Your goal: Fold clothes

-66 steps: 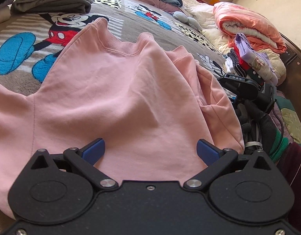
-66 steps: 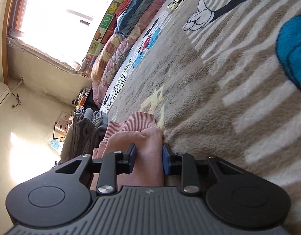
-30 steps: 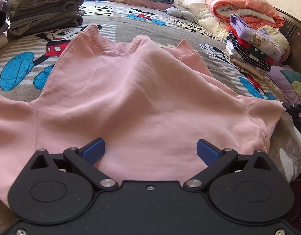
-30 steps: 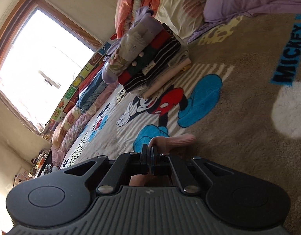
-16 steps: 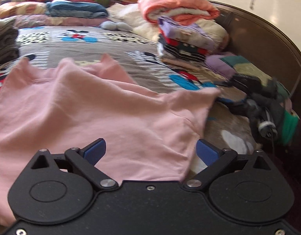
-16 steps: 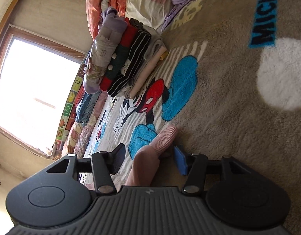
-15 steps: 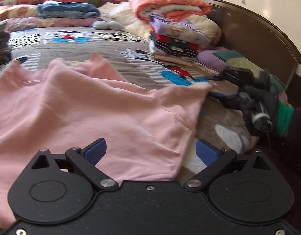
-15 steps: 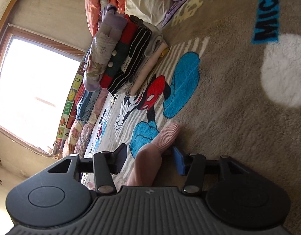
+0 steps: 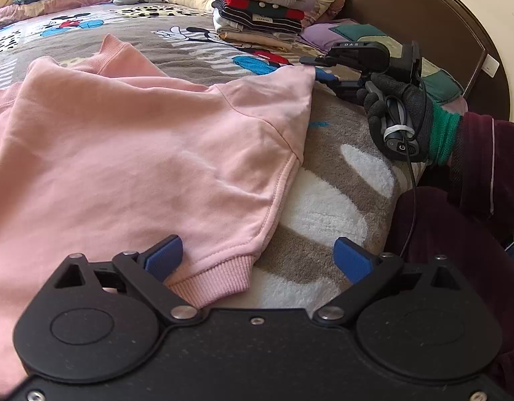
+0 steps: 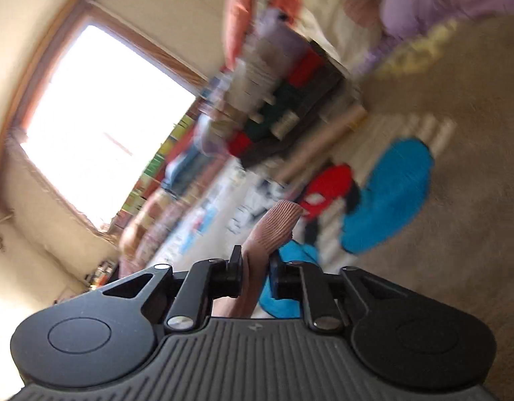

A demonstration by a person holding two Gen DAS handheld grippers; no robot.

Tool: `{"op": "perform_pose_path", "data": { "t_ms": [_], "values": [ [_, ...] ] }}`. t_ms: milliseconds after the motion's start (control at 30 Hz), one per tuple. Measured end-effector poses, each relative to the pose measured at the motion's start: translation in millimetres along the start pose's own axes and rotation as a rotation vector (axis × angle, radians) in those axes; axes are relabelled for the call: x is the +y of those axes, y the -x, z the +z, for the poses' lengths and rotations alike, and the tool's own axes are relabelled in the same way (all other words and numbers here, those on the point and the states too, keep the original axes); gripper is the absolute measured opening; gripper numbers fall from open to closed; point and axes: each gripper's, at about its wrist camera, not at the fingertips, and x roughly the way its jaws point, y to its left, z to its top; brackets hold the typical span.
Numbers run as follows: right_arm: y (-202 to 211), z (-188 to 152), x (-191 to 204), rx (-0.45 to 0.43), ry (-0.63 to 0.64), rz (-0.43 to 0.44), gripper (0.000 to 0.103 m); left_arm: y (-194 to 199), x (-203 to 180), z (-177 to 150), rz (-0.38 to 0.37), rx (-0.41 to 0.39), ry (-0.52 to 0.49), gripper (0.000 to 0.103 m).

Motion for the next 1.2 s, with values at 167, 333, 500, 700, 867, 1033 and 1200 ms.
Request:
{"op": "perform_pose_path", "data": {
  "t_ms": [167,333,500,700,867,1033,1200],
  "values": [
    [4.2,2.0,-23.7,-0.04,-0.166,0.03,0.051,2.4,0.8,0.8,-0.012,-0.007,0.008,0.099],
    [-11.7,11.5,-24.4,0.024,-0.189,-0.035,0.042,3.1,2.4,1.4,-0.014,-0.009,0.01,0.099],
    [-11.6,14.1,7.1,-0.012,0.005,0.093,0.011,3.4,3.5,1.5,-0.013,-0.007,0.009,0.099],
    [-13.8,15.1,-2.9,0.101,0.17,-0.148,0.017,3.7,4.8,1.7,-0.011,-0.004,0.007,0.099],
    [-10.8,24.6,3.8,0.107,0.218,-0.175,0.047,2.4,4.2,0.9,-0.008,-0.003,0.005,0.099],
    [-35.1,33.6,20.2,0.191,0.286,-0.159,0.067,1.5,5.9,1.7,-0.01,-0.002,0.011,0.099],
    [-65.3,26.1,41.0,0.336,0.442,-0.173,0.042,1.8,7.7,1.6,-0.015,-0.002,0.017,0.099]
  ]
}}
